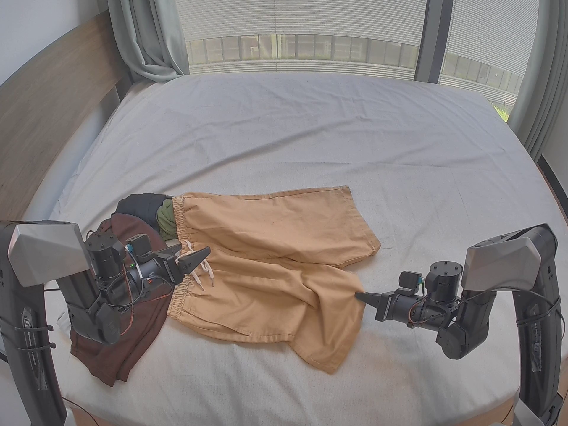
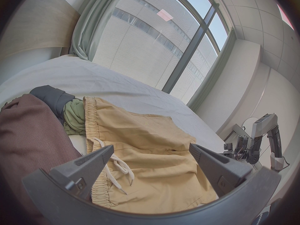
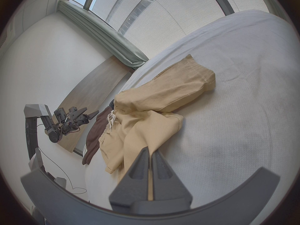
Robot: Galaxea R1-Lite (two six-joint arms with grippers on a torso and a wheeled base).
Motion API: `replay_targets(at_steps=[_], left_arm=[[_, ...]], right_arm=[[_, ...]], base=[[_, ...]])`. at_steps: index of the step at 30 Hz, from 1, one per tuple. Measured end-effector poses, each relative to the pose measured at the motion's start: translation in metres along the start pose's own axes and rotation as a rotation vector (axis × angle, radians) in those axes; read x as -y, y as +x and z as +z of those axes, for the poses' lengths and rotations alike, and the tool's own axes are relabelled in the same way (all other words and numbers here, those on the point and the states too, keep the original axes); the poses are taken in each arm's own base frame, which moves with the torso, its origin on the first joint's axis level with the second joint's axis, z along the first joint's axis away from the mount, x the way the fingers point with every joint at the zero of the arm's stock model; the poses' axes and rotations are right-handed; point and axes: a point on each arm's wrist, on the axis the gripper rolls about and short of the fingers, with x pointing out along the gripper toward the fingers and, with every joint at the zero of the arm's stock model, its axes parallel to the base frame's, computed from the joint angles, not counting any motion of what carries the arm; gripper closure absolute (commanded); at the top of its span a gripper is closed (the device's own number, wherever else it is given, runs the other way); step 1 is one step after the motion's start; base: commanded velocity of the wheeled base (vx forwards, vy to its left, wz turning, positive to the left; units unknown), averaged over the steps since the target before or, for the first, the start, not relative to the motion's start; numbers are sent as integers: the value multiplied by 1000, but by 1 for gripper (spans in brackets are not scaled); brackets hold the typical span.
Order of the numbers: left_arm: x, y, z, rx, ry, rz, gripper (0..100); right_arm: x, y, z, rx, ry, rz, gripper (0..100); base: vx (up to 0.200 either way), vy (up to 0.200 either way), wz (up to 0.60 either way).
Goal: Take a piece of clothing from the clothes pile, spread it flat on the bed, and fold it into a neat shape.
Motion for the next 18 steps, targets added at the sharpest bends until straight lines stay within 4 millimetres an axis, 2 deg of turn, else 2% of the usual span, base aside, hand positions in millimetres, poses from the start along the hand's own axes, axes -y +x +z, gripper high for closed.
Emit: replay_targets(at_steps=[14,15,18], left_arm=[[0,0,-2,-5,-2,1,0],[-1,0,-2,-6,-3,1,0],[-1,1,-2,-5,-3,2,0]], right_arm=[[9,4,1,12,-132,-11,100],[9,4,0,11,-132,-12,0],[11,5,-2,9,-129,-16,0]], base=[[0,0,0],[0,0,0],[0,0,0]])
